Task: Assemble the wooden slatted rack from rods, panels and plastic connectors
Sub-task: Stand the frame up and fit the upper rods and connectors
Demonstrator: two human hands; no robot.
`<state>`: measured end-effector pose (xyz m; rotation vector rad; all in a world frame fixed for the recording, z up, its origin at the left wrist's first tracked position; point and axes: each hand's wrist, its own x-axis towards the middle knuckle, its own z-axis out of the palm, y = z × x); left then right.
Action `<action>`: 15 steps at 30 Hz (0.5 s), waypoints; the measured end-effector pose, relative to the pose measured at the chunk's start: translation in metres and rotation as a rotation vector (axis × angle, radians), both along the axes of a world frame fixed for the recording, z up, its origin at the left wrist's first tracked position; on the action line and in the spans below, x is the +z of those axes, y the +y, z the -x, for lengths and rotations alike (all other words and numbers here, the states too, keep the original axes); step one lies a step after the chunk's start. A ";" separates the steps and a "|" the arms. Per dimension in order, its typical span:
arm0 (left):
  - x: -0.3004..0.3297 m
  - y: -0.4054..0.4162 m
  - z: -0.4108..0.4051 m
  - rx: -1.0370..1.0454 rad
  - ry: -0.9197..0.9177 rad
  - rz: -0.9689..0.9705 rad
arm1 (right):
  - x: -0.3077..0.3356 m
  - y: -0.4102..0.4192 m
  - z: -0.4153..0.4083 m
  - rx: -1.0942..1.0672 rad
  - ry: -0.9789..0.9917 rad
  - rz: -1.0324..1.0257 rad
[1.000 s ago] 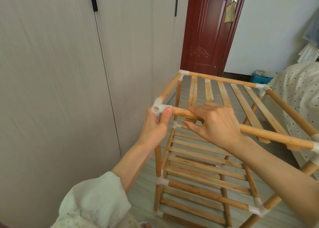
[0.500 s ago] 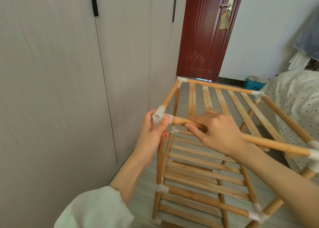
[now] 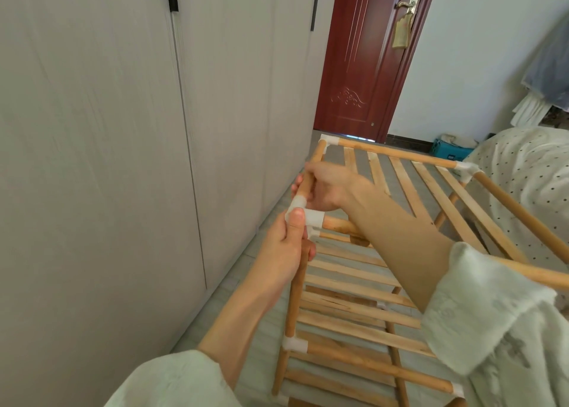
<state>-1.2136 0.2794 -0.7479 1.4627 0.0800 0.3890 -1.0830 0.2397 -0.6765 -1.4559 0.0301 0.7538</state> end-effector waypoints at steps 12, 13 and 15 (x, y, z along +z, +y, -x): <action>-0.001 -0.060 -0.019 -0.033 0.045 -0.194 | -0.002 -0.030 0.003 0.042 -0.130 0.167; 0.001 -0.066 -0.020 -0.025 0.040 -0.184 | 0.002 -0.036 0.004 0.100 -0.123 0.172; 0.003 -0.070 -0.022 -0.004 0.041 -0.185 | 0.011 -0.046 0.009 0.229 -0.151 0.234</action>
